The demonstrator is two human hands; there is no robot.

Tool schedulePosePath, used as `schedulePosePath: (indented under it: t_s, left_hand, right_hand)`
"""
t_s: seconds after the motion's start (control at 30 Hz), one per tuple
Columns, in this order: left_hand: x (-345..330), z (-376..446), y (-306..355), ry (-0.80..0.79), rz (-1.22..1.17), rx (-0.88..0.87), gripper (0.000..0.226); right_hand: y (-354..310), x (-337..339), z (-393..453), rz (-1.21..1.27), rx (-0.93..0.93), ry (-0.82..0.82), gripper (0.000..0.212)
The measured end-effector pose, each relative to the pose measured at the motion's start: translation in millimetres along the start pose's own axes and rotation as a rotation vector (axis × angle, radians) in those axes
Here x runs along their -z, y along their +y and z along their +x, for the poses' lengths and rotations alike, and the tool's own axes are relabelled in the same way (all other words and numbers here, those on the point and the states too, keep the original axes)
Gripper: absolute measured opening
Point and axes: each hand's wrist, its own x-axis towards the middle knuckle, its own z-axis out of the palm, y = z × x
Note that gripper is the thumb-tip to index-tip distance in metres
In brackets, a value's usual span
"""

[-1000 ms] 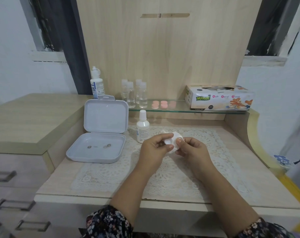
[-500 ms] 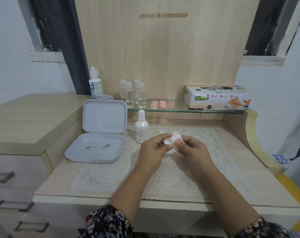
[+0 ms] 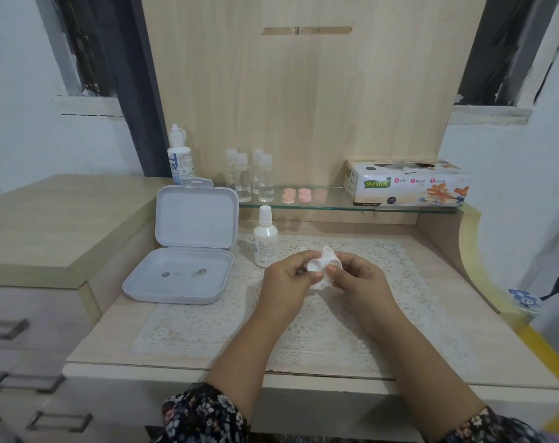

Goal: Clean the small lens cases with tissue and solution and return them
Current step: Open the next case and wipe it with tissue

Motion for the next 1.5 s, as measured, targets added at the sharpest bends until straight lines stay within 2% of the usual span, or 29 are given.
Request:
schedulePosePath:
  t_s: [0.13, 0.33, 0.53, 0.6, 0.83, 0.9, 1.07, 1.17, 1.27, 1.33, 1.4, 1.5]
  left_hand:
    - [1.2, 1.7, -4.8, 0.050, 0.035, -0.005, 0.035]
    - [4.2, 3.1, -2.0, 0.014, -0.057, 0.067, 0.045]
    - [7.6, -0.1, 4.6, -0.019, -0.184, 0.171, 0.022]
    - [8.7, 0.2, 5.2, 0.004, -0.219, 0.179, 0.018]
    - [9.8, 2.6, 6.9, 0.121, -0.264, 0.221, 0.033]
    - [9.5, 1.8, 7.5, 0.110, -0.250, 0.210, 0.036]
    - [7.5, -0.4, 5.6, -0.055, -0.240, 0.192, 0.038]
    - [7.6, -0.1, 6.1, 0.035, -0.185, 0.205, 0.029]
    - [9.5, 5.0, 1.4, 0.288, -0.092, 0.142, 0.028]
    - [11.1, 6.1, -0.1, 0.385, -0.055, 0.045, 0.025]
    - [10.5, 4.4, 0.6, 0.382, 0.014, -0.070, 0.024]
    - [5.3, 1.3, -0.7, 0.209, 0.117, -0.139, 0.025]
  right_hand:
    - [0.9, -6.0, 1.5, -0.083, 0.045, 0.029, 0.040]
    - [-3.2, -9.2, -4.0, -0.368, 0.115, 0.099, 0.028]
    - [-2.3, -14.3, -7.4, -0.470, 0.144, 0.114, 0.029]
    - [-2.2, -15.6, -8.7, -0.491, 0.164, 0.118, 0.027]
    - [-6.1, -18.3, -14.4, -0.485, 0.193, 0.093, 0.020]
    - [-7.7, -19.2, -15.6, -0.497, 0.194, 0.088, 0.017]
    - [-8.2, -17.6, -14.9, -0.527, 0.186, 0.104, 0.016]
    - [-6.6, -18.1, -14.2, -0.541, 0.179, 0.132, 0.017]
    - [-6.3, -17.7, -13.8, -0.534, 0.183, 0.209, 0.019]
    - [-6.4, -16.8, -13.1, -0.526, 0.168, 0.234, 0.026]
    - [-6.6, -16.9, -12.4, -0.505, 0.138, 0.240, 0.029]
    - [-9.5, -18.9, -13.2, -0.413, 0.089, 0.223, 0.029]
